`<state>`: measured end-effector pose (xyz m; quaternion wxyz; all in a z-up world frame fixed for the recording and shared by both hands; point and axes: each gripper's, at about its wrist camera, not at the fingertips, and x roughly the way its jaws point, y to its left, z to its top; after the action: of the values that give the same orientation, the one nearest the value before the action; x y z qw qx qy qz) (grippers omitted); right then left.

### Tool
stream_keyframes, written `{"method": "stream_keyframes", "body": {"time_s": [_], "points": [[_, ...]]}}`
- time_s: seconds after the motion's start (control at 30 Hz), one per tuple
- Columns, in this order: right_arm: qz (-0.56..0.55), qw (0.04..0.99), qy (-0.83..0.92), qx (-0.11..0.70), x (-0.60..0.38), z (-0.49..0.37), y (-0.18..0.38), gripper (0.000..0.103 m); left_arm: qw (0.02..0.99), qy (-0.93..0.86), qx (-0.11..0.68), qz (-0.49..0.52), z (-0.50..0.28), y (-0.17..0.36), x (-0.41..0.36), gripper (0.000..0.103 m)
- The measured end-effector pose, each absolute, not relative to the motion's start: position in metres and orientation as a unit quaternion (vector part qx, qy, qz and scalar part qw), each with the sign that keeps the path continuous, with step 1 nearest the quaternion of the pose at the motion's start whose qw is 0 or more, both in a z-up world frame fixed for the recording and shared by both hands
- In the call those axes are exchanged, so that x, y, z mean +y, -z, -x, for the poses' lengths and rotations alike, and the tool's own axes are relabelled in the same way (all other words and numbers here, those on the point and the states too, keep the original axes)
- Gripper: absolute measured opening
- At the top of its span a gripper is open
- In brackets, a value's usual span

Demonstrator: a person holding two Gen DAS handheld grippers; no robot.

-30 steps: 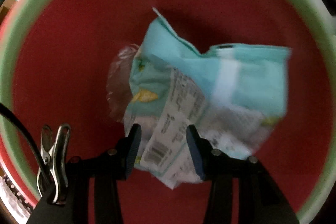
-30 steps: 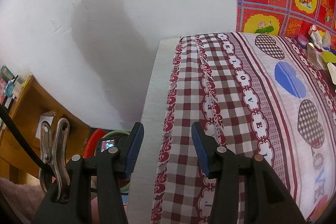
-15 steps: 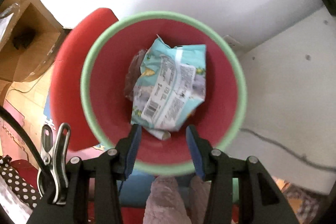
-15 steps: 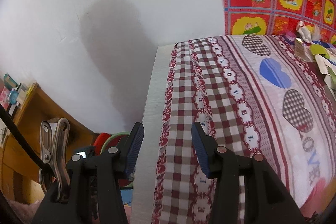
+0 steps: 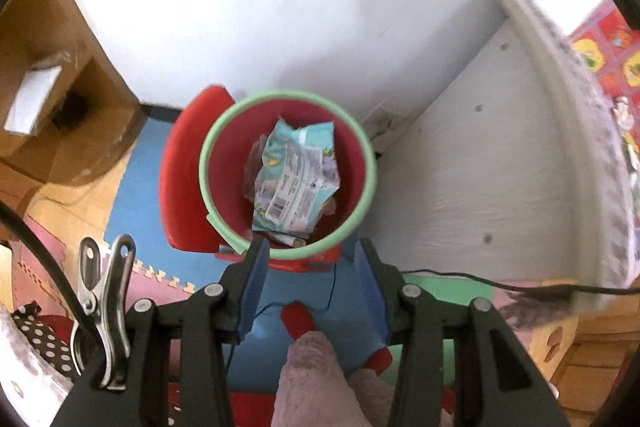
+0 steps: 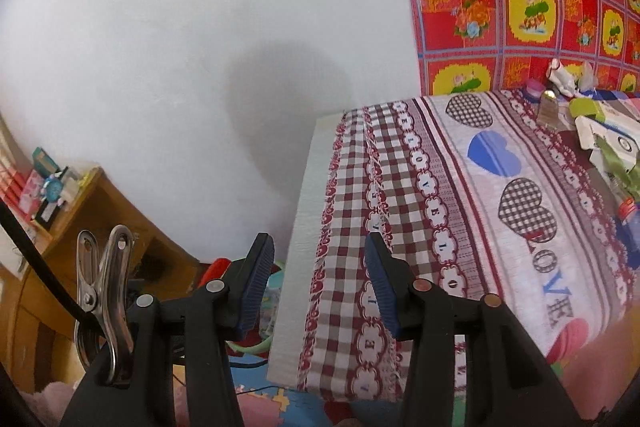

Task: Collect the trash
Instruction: 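Move both open tools back toward the clutter on the bed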

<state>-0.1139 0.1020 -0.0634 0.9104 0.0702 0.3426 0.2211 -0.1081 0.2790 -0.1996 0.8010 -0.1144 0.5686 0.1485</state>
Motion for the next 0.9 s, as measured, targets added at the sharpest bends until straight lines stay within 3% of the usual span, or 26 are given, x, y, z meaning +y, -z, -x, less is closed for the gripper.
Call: {"method": "stream_keyframes", "body": {"time_s": [0.4,0.9], "points": [[-0.085,0.918,-0.264,0.284,0.032,0.164,0.023,0.049,0.860,-0.121,0.489,0.077,0.141,0.078,0.168,0.047],[-0.113,0.932,-0.244,0.245,-0.101,0.207,0.004,0.049,0.893,-0.051,0.446,0.024,0.151,0.013,0.003,0.047]]}}
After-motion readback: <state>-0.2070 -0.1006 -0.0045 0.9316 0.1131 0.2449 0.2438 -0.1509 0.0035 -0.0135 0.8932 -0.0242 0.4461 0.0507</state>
